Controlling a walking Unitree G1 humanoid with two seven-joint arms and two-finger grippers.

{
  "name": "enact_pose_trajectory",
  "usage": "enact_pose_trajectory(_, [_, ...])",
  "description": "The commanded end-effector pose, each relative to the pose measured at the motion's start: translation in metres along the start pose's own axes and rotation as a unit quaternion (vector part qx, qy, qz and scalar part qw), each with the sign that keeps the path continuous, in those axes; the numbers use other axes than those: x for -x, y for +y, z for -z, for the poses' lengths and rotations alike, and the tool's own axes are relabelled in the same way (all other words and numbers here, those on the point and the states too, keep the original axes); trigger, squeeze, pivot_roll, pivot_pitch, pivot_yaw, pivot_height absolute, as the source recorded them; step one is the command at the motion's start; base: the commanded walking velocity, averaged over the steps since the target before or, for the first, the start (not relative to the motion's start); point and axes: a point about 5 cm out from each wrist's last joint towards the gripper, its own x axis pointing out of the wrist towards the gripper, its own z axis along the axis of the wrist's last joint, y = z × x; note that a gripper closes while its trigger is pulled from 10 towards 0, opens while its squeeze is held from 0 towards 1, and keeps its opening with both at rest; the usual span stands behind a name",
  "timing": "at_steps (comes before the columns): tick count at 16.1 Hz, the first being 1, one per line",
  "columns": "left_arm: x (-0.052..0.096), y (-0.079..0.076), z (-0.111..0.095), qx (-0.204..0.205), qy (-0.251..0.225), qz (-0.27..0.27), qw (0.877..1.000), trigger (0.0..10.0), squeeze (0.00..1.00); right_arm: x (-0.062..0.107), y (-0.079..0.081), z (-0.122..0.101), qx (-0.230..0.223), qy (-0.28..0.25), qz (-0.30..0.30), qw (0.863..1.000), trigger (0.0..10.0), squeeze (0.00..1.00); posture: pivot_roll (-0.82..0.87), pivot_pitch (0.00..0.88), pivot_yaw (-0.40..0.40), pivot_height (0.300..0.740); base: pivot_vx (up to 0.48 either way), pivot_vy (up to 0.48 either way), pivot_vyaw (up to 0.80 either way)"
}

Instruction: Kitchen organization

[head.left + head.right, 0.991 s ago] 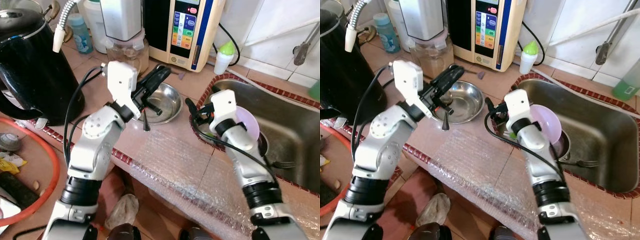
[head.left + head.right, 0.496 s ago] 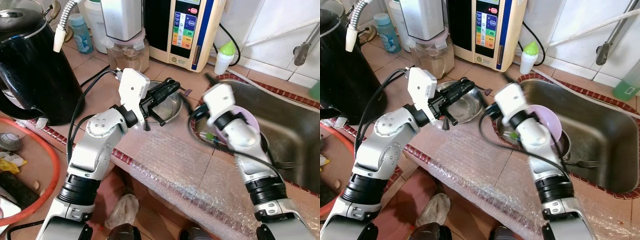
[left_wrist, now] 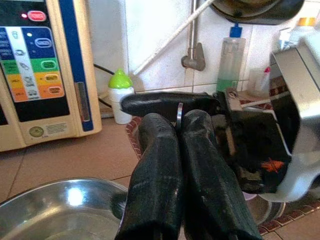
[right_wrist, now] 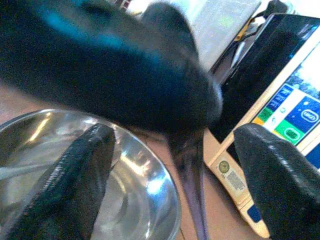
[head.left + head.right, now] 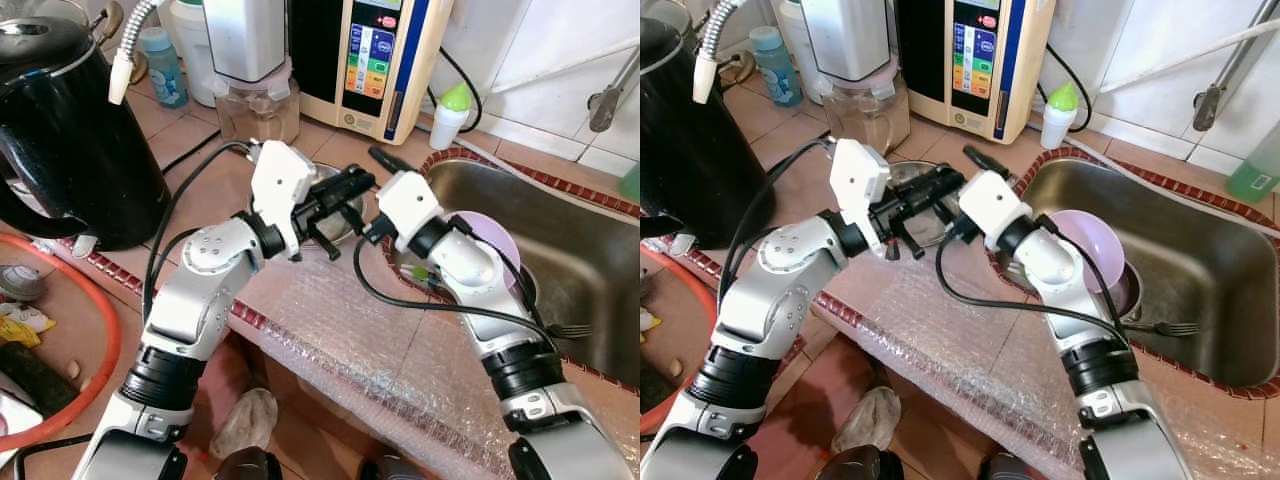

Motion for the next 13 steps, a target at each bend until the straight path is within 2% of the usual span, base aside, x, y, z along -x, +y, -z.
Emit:
enact_pose_trajectory(1, [-0.001, -0.002, -0.006, -0.013, -0.005, 0.006, 1.0, 0.0, 0.0, -0.003, -0.001, -0.001, 0.0, 0.002, 0.003, 1.0, 0.0, 0.0, 0.03, 0.047, 0.02, 0.74, 0.0, 0.0, 0.0])
enact_pose_trajectory(6, [0.002, 0.002, -0.003, -0.026, 0.002, -0.009, 1.0, 0.0, 0.0, -0.002, -0.004, 0.005, -0.018, 0.017, 0.016, 1.0, 0.0, 0.0, 0.03, 0.047, 0.015, 0.74, 0.0, 0.0, 0.0])
enact_pose_trajectory(13, [0.002, 0.006, -0.003, -0.038, 0.005, -0.013, 0.999, 0.0, 0.0, 0.004, -0.003, 0.017, -0.019, 0.045, 0.009, 0.999, 0.0, 0.0, 0.03, 0.04, 0.017, 0.74, 0.0, 0.0, 0.0])
